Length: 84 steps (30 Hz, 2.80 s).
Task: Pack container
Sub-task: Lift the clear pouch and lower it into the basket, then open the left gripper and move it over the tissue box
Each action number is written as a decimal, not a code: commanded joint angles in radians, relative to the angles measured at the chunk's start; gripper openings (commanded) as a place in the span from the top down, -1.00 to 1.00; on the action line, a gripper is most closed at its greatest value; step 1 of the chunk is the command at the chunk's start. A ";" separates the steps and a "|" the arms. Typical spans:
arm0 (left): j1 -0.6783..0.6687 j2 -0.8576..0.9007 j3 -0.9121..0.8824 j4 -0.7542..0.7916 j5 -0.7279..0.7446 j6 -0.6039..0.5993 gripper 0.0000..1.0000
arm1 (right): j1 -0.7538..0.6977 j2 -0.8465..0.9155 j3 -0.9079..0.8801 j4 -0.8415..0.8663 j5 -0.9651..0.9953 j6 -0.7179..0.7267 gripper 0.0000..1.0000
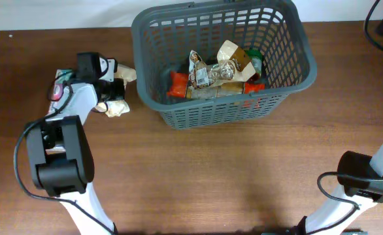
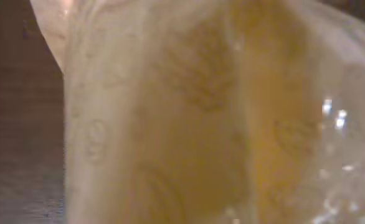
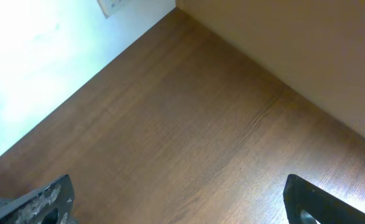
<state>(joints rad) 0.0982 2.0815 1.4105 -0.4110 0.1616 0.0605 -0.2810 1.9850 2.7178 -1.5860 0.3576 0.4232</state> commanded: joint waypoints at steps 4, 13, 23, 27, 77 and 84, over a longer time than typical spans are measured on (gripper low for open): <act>-0.005 -0.252 0.196 0.007 0.034 0.001 0.96 | -0.001 0.000 0.001 0.003 0.005 0.012 -0.98; -0.048 -0.451 0.373 0.014 0.180 0.002 0.96 | -0.001 0.000 0.001 0.003 0.005 0.012 -0.98; -0.251 -0.482 0.385 0.056 0.404 0.063 0.96 | -0.001 0.000 0.001 0.003 0.005 0.012 -0.98; -0.352 -0.464 0.385 0.056 0.419 0.208 0.97 | -0.001 0.000 0.001 0.003 0.005 0.012 -0.98; -0.401 -0.143 0.784 -0.216 -0.043 0.160 -0.99 | -0.001 0.000 0.001 0.003 0.005 0.012 -0.98; -0.240 -0.179 0.829 -0.558 -0.509 0.072 -0.98 | -0.001 0.000 0.001 0.003 0.005 0.012 -0.98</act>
<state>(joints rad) -0.2176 1.9106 2.2356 -0.8375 -0.0395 0.2157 -0.2810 1.9850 2.7178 -1.5860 0.3576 0.4229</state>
